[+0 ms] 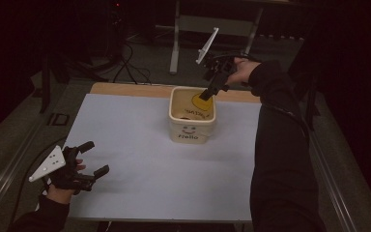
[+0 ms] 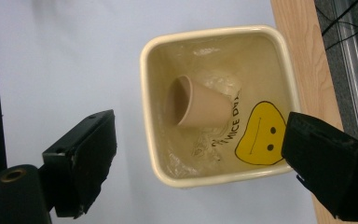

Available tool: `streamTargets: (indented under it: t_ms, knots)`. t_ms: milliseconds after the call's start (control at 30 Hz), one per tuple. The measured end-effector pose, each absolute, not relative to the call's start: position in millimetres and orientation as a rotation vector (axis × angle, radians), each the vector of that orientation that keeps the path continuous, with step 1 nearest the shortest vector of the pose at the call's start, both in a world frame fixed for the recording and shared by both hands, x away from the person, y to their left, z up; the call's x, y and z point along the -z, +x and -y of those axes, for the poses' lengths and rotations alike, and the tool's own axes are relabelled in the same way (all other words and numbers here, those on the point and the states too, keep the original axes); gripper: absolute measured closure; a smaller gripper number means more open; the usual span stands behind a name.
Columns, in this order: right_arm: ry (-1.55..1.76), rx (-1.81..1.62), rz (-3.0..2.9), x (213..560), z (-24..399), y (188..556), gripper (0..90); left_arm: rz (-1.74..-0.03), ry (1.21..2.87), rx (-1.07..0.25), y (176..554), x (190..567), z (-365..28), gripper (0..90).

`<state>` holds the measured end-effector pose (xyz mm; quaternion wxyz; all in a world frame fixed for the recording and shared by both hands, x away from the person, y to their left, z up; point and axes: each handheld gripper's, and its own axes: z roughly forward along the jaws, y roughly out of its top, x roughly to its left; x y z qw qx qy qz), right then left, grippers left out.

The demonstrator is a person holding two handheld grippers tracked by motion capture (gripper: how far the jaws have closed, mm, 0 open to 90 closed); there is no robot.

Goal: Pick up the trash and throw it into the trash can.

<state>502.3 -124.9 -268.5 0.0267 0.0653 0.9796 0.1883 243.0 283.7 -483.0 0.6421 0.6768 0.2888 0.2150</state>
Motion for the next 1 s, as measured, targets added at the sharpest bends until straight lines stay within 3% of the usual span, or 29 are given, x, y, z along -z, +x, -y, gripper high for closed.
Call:
streamTargets:
  t_ms: [1000]
  knots:
    - [0.194,-0.664,-3.029,304.4,164.5,456.8,11.5,-0.655,1.559,-0.488,244.9,484.1,-281.4,0.7]
